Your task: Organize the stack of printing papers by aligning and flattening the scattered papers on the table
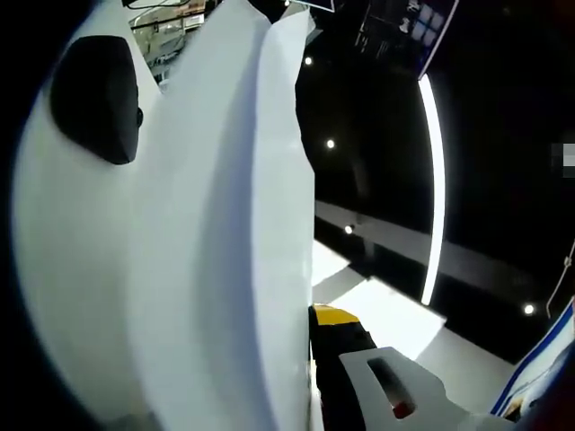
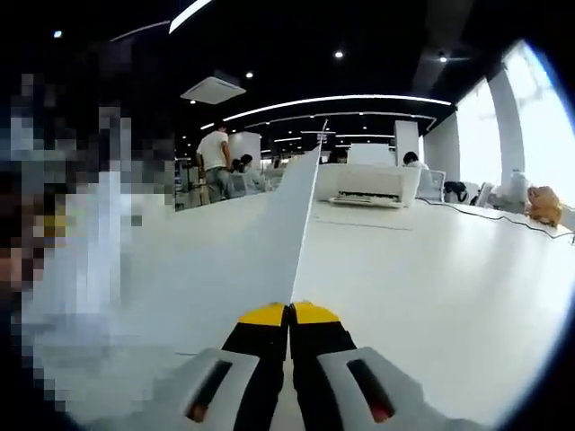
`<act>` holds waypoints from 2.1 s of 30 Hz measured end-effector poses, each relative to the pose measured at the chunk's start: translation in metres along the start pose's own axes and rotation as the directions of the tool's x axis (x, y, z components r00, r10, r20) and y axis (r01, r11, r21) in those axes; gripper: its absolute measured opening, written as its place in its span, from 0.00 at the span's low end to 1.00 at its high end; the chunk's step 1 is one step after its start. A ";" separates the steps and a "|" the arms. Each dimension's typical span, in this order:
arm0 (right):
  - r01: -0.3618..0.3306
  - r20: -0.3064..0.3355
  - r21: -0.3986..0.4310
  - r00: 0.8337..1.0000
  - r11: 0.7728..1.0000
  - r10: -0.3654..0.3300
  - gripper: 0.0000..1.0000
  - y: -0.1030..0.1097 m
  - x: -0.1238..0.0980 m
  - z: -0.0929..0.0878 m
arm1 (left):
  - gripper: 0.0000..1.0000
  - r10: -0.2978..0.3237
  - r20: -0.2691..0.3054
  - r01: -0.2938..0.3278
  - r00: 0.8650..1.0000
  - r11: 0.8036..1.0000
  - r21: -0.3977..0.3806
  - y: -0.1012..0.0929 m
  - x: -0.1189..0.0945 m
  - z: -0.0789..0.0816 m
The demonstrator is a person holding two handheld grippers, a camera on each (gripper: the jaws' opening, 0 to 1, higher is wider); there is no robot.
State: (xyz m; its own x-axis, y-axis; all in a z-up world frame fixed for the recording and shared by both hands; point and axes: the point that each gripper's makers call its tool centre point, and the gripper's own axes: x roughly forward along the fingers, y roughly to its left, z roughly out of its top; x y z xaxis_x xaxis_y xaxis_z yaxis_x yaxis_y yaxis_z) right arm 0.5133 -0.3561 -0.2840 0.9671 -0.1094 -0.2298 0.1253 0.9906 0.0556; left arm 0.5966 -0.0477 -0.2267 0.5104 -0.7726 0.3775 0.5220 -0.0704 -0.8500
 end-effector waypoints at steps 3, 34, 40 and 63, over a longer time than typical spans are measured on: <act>0.002 0.012 0.029 1.000 1.000 -0.002 0.00 -0.002 -0.002 0.002 | 0.06 0.000 0.000 0.000 1.000 1.000 0.000 0.000 0.000 0.000; -0.138 0.197 0.249 0.976 0.959 0.089 0.00 -0.009 -0.031 0.091 | 0.06 0.002 0.009 -0.002 1.000 1.000 0.000 0.000 -0.001 0.002; -0.172 0.221 0.137 0.965 0.976 0.139 0.00 0.007 -0.037 0.125 | 0.06 0.001 0.012 -0.001 1.000 1.000 0.001 -0.001 -0.002 0.002; -0.199 0.247 0.020 0.951 0.980 0.188 0.00 0.009 -0.041 0.162 | 0.06 0.001 0.003 -0.001 1.000 1.000 -0.001 -0.001 -0.001 0.000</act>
State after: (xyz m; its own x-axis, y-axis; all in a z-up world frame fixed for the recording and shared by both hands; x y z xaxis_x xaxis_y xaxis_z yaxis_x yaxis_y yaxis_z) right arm 0.5104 -0.3556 -0.1168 0.9976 0.0623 0.0316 -0.0657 0.9906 0.1197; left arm 0.5956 -0.0472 -0.2259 0.5135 -0.7705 0.3776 0.5205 -0.0702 -0.8510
